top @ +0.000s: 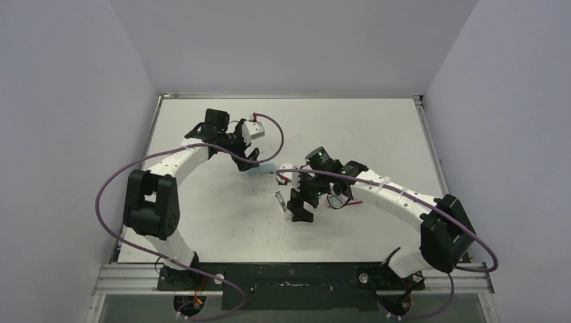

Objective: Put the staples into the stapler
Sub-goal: Place the stapler at the center of the board, then close the stapler at the center of the board.

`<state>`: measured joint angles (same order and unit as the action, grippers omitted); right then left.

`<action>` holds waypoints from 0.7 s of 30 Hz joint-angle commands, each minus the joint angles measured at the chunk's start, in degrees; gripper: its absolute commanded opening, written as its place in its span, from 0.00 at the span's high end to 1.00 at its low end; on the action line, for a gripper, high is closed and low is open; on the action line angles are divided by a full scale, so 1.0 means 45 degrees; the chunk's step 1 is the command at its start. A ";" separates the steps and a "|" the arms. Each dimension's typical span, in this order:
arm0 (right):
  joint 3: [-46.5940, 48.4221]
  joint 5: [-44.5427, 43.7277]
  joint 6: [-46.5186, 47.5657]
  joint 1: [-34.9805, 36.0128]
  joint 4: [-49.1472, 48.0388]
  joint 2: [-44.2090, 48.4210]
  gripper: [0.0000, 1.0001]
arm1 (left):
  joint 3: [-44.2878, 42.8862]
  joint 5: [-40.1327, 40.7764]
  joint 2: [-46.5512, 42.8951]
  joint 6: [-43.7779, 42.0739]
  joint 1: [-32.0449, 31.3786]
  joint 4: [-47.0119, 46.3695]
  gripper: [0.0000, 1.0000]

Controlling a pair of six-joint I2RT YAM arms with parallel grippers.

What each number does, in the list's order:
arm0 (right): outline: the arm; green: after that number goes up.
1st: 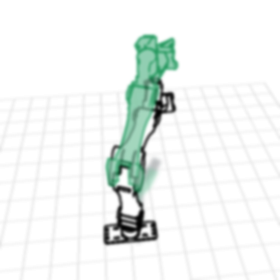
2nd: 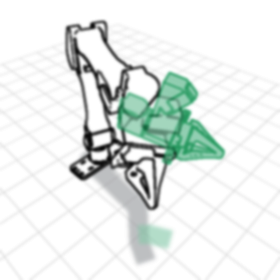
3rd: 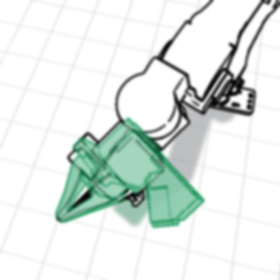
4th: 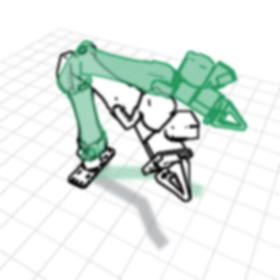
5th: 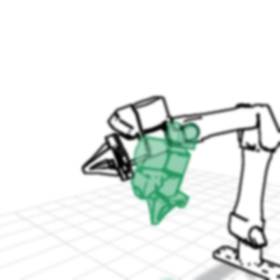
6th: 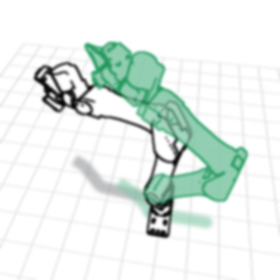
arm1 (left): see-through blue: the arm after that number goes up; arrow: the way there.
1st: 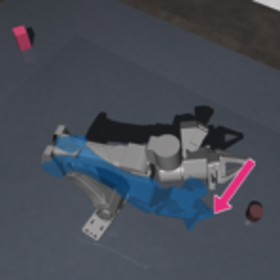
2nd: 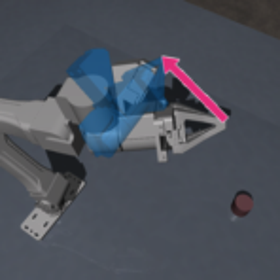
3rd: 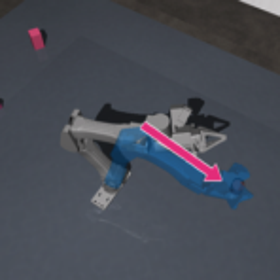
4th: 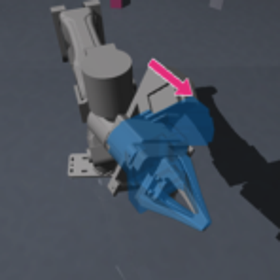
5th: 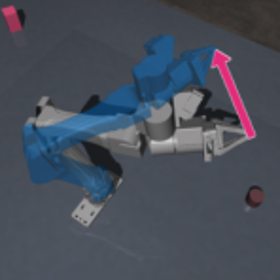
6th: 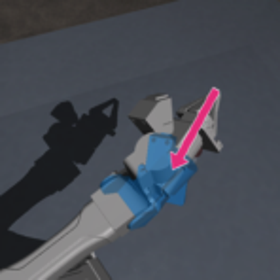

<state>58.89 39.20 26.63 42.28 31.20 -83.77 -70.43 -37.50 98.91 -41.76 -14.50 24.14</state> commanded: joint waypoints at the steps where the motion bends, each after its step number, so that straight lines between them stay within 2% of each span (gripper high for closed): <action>1: -0.0021 -0.0699 0.0497 0.0667 -0.0822 0.0371 0.00 | 0.0241 -0.0962 -0.0968 0.1634 0.0255 -0.1409 0.11; 7: 0.0170 -0.1026 0.0591 0.0950 -0.0997 -0.0004 0.01 | 0.0418 -0.0984 -0.1532 0.1778 0.0472 -0.1251 0.11; 10: 0.0441 -0.1048 0.0809 0.0958 -0.0801 -0.0353 0.04 | 0.0670 -0.1276 -0.1943 0.1891 0.0632 -0.1448 0.11; 21: 0.1488 -0.0703 0.1280 0.0962 0.0078 -0.1510 0.29 | 0.1669 -0.1769 -0.3127 0.2195 0.1127 -0.2293 0.11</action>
<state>61.54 34.92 30.85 46.22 30.81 -89.58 -64.07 -42.61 87.68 -33.12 -10.52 17.54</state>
